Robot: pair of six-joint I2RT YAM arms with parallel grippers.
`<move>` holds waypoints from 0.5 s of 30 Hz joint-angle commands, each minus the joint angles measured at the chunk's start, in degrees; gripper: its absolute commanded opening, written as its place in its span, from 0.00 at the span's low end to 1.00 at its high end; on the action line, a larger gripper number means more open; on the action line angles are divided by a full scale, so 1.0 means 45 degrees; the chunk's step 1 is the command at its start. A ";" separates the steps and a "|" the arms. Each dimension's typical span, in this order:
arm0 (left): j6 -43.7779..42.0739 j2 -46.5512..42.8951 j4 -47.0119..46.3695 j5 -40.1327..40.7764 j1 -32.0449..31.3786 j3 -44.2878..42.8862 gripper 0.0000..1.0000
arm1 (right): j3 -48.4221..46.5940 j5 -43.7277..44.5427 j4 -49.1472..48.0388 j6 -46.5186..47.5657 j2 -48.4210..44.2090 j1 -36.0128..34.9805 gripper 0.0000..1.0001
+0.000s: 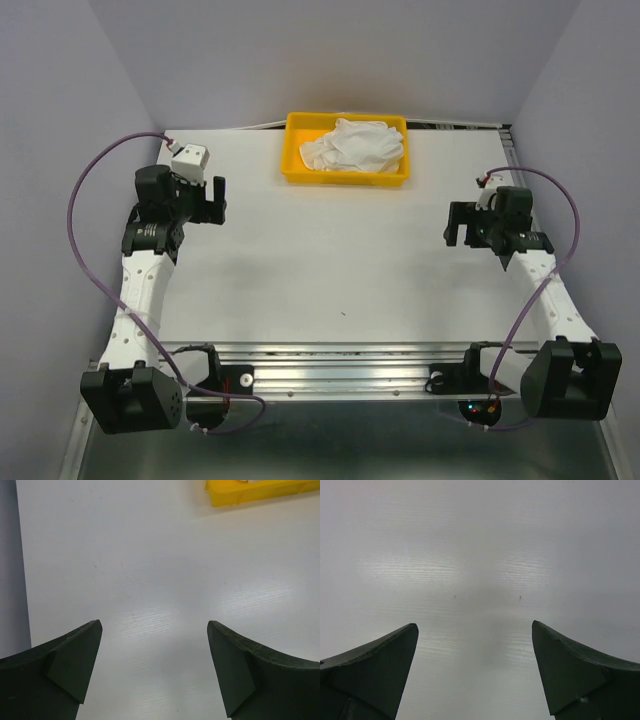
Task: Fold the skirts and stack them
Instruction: Grab the skirt from the pile
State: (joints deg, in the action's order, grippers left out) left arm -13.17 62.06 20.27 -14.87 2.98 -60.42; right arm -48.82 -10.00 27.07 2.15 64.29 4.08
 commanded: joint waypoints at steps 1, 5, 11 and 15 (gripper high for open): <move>-0.0237 -0.0491 -0.0580 0.0278 -0.0018 0.0011 0.99 | -0.1202 0.0330 -0.0370 0.0342 -0.0030 0.0051 1.00; -0.0005 -0.0471 -0.0656 0.0316 0.0001 -0.0166 0.99 | -0.1982 -0.0568 -0.0624 0.0128 0.0886 0.0051 1.00; 0.1089 -0.1350 -0.1653 0.0961 0.0001 0.0146 0.98 | -0.5006 -0.2464 -0.1249 -0.0341 0.4145 -0.0123 1.00; 0.1111 -0.1507 -0.1927 0.0747 0.0001 0.0517 0.99 | -0.7545 -0.2271 -0.1444 -0.0440 0.6529 -0.0865 1.00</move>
State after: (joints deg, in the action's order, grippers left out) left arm -9.76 56.77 15.64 -11.75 2.98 -59.83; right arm -74.06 -17.98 24.86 1.21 89.01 3.09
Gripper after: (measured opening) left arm 0.985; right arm 0.999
